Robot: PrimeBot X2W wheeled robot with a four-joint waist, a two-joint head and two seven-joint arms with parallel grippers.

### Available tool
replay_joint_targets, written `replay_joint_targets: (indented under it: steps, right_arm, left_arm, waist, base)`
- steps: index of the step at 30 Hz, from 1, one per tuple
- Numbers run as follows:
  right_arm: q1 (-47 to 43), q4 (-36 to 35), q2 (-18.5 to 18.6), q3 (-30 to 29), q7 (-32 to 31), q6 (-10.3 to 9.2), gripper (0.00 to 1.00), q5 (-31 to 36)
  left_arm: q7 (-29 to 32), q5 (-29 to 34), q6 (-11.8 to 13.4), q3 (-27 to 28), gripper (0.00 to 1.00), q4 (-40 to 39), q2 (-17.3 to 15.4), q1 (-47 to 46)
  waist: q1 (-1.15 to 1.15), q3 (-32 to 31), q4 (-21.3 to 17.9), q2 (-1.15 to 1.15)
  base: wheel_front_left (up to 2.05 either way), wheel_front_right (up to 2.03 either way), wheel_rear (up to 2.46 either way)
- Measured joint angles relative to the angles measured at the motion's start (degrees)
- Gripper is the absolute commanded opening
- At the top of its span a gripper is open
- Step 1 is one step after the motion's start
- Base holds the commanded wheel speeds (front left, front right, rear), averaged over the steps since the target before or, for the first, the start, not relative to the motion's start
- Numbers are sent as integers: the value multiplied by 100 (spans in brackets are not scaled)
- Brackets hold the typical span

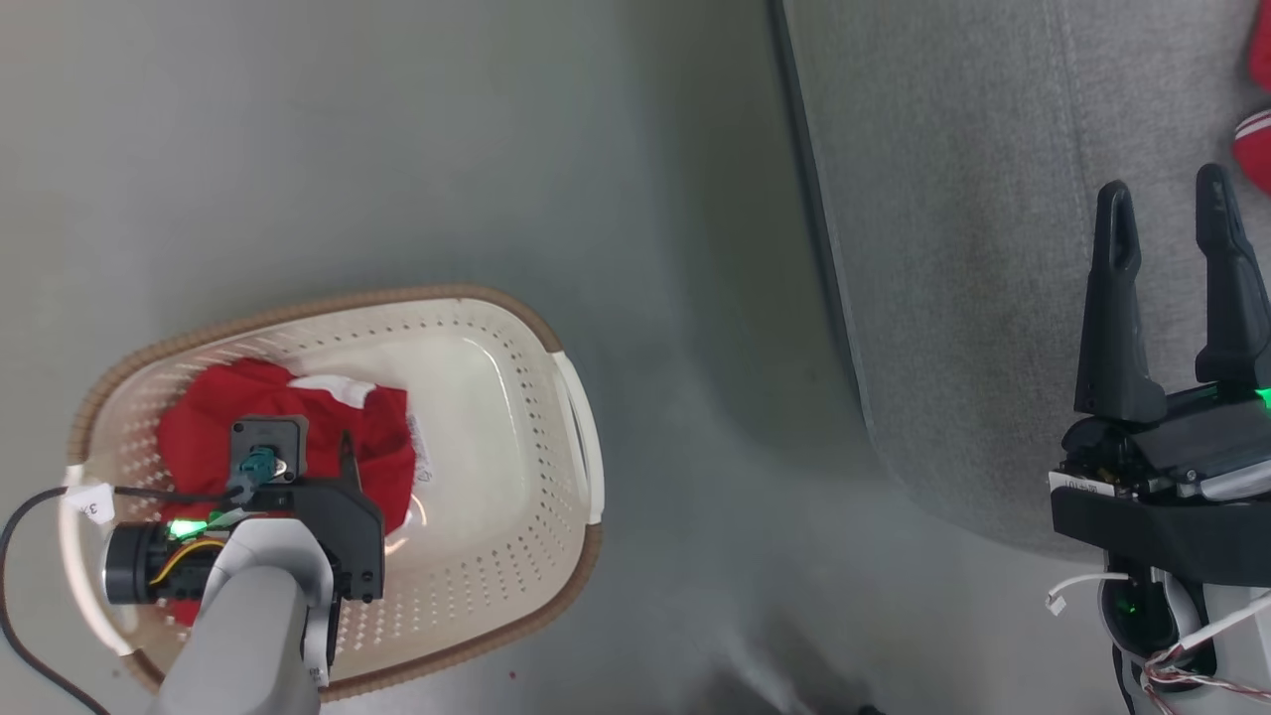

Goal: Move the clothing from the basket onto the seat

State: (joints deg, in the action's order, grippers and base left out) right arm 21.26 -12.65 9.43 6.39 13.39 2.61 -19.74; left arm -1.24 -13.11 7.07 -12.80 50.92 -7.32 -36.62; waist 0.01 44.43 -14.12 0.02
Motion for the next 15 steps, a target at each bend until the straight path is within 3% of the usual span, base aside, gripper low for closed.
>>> replay_joint_targets:
  steps: [15]
  right_arm:
    - [177,180,-107,-3,85,93,100,-10]
  left_arm:
    - [230,270,0,339,100,889,-52,-297]
  waist:
    - [-1,642,-237,-1]
  base:
    - [0,0,0]
